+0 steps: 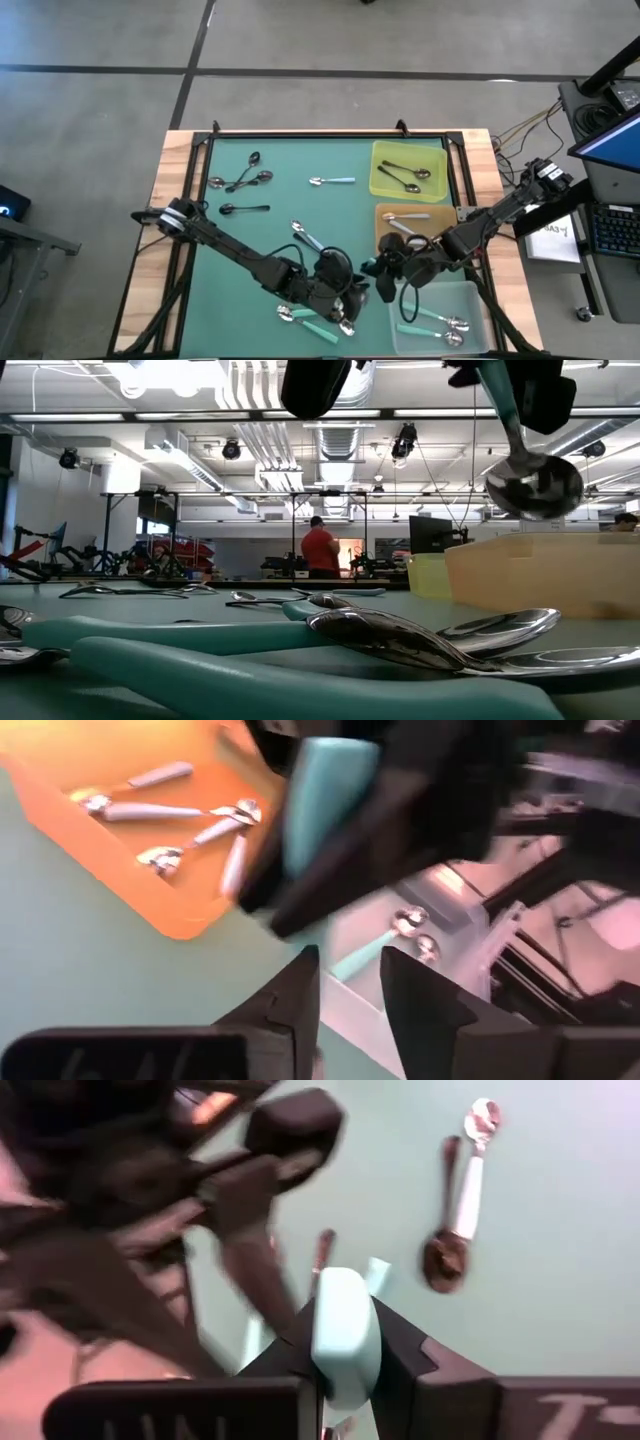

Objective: Sort silverware by color (type)
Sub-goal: Put the green spoon into the transparent bin

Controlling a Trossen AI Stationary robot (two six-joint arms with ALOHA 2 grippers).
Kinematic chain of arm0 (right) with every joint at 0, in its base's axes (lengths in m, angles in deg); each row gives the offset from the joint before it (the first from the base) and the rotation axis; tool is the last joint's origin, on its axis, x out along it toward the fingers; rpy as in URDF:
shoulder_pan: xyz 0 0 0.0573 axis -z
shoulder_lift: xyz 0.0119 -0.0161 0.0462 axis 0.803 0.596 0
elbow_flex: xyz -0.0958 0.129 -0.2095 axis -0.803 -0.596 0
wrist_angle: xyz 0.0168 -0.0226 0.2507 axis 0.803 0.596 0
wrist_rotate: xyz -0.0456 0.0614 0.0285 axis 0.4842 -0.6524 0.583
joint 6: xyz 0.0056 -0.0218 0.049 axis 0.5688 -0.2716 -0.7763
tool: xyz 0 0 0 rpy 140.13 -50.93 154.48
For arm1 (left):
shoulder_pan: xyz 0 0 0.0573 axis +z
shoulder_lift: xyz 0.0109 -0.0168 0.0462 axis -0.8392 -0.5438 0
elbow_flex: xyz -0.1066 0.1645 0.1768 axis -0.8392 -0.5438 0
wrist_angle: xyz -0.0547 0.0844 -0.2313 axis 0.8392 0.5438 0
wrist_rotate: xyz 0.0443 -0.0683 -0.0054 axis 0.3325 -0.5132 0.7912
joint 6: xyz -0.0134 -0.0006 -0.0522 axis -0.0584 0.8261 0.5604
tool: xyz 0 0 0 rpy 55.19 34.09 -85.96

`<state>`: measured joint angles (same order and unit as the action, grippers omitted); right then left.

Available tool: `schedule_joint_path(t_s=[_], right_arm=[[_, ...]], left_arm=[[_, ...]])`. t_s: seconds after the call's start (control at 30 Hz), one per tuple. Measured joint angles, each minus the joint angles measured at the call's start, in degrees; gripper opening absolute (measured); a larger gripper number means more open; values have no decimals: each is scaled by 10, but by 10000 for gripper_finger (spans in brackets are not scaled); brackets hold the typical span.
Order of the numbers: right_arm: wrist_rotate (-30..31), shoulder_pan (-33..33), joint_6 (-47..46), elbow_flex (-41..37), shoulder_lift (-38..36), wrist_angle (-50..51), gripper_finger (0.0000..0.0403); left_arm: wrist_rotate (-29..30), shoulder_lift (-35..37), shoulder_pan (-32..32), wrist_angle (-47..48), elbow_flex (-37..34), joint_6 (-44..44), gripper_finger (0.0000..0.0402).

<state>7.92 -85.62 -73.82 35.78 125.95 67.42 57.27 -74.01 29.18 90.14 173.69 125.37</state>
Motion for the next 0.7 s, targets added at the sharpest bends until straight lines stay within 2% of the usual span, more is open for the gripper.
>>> schedule_joint_path(t_s=[0.13, 0.23, 0.37, 0.57, 0.7], right_arm=[[-3, 1, -18, 0, -16, 36, 34], [-40, 1, -34, 0, -36, 63, 34], [-120, 0, -59, 0, -67, 76, 34], [-294, -12, -106, 0, -100, 106, 34], [-384, -23, -133, 0, -113, 173, 34]], left_arm=[[-12, 0, -1, 4, 0, 0, 108], [-37, 0, 0, 5, 0, -2, 110], [-88, 0, 0, 20, 0, -2, 110], [-163, 0, 0, 82, 0, -2, 111], [-198, 0, -1, 141, 0, -2, 111]])
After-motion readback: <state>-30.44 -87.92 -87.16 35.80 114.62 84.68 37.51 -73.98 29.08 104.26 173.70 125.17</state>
